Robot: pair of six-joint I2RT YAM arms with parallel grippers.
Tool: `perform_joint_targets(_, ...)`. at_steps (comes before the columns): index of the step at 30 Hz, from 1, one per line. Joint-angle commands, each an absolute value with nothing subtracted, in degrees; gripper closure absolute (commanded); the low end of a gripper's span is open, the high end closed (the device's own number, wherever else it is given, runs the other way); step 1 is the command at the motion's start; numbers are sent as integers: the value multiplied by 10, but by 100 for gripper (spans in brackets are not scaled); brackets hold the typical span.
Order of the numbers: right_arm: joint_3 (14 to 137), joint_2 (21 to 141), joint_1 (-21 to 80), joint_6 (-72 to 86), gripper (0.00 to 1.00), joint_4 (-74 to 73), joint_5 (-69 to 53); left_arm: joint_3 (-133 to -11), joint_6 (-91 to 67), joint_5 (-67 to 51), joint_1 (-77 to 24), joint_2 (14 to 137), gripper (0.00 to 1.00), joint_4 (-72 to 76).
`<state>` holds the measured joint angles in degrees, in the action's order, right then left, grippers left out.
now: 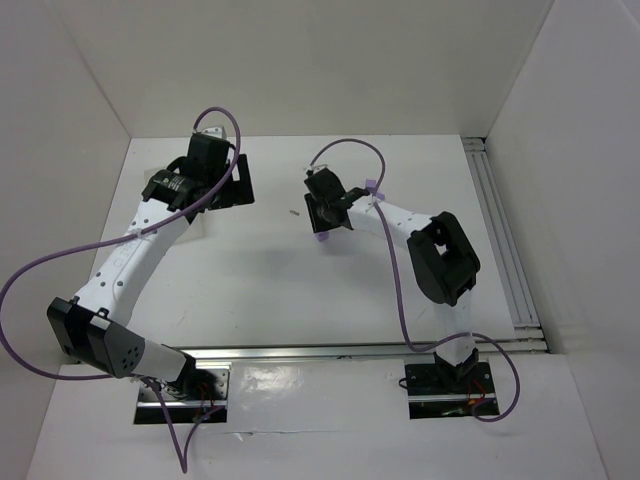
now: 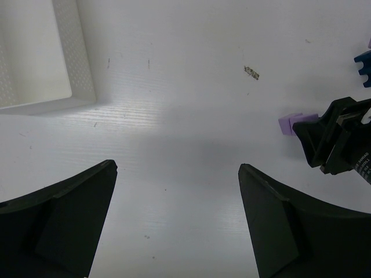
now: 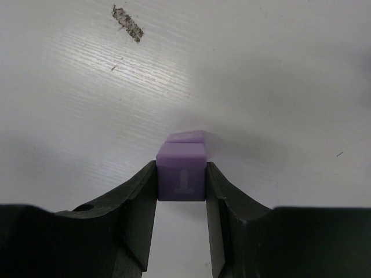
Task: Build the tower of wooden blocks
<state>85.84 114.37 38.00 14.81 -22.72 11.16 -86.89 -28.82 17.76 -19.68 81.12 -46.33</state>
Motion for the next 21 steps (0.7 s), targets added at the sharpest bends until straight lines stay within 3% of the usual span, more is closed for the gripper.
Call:
perform_joint_targets(1,877,1143,385,139,75,-220,117,-875,-290,180,-194,797,1,-458)
perform_joint_targets(5,877,1149,385,134,74,-220,117,-875,-290,180,-194,797,1,-458)
perform_joint_targets(9,882,1154,385,134,60,-230,129,-875,-290,180,-194,797,1,-458)
perform_joint_targets(12,888,1154,390,134,41,-230,134,-875,-290,180,-194,797,1,-458)
perform_joint_targets(21,962,1129,377,128,24,-264,171,-869,-290,180,-194,797,1,-458)
